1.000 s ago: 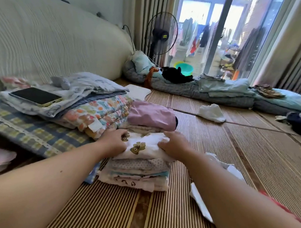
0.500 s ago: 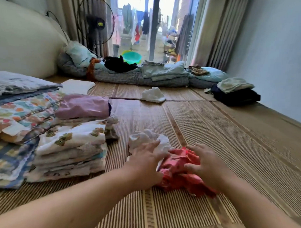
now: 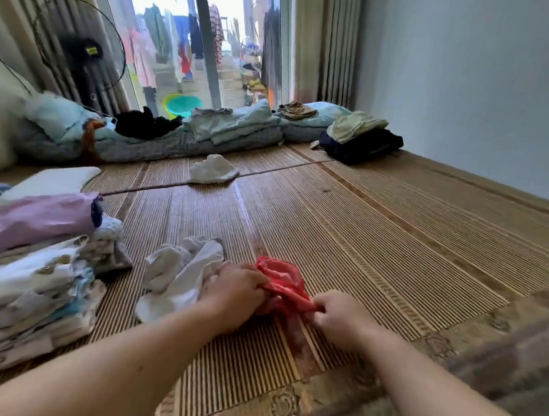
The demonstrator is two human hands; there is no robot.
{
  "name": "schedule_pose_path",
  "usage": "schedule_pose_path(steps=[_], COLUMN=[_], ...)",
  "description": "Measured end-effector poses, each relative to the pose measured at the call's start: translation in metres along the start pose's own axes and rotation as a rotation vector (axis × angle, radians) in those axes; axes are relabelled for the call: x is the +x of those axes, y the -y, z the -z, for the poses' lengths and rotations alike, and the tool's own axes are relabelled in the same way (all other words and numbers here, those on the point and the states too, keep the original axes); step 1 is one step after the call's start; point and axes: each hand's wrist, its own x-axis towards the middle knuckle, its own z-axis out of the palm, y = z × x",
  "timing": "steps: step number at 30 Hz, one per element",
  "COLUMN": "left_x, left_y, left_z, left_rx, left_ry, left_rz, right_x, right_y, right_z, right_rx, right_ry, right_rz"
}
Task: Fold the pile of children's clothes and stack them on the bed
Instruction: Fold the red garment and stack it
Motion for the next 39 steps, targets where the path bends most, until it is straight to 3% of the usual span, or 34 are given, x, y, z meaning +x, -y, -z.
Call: schedule_pose_path(steps=[5, 7, 9, 15, 18, 22, 24, 28, 34, 36, 39], left_x=[0.003, 0.001, -0.003, -0.019, -0.026, -0.036, -0.042, -0.066, -0.094, -0.092, -0.083], left_y=[-0.038, -0.049, -0.057, -0.060, -0.050, -0.047, -0.057, -0.101, -0.147, -0.159, -0.166], left_z=[0.068, 0.098, 0.125, 0.185, 0.198, 0.192, 0.182, 0.160, 0.104, 0.082, 0.062], left_rx=[-0.567, -0.581, -0.495, -0.544, -0.464, -0.195, -0.149, -0.356, -0.834, -0.977, -1.113], left_ry=[-0.001, -0.083, -0.171, -0.294, -0.381, -0.272, -0.236, -0.049, 0.531, 0.566, 0.427], left_rz=[0.011, -0.029, -0.055, 0.009, 0.067, 0.119, 0.044, -0.107, 0.170, 0.236, 0.278], right_x=[-0.026, -0.034, -0.038, -0.063, -0.082, -0.099, -0.100, -0.099, -0.098, -0.101, -0.106], right_y=[0.015, 0.029, 0.044, 0.076, 0.088, 0.120, 0.139, 0.173, 0.198, 0.201, 0.196], right_z=[0.073, 0.101, 0.133, 0.216, 0.240, 0.248, 0.245, 0.238, 0.239, 0.242, 0.249], right_rx=[0.776, 0.973, 1.004, 0.732, 0.798, 1.039, 1.060, 0.959, 0.896, 0.895, 0.891], right_ry=[-0.289, -0.332, -0.353, -0.487, -0.466, -0.330, -0.288, -0.297, -0.392, -0.401, -0.427], right_rz=[0.075, 0.104, 0.074, 0.079, 0.086, 0.122, 0.157, 0.195, 0.230, 0.234, 0.239])
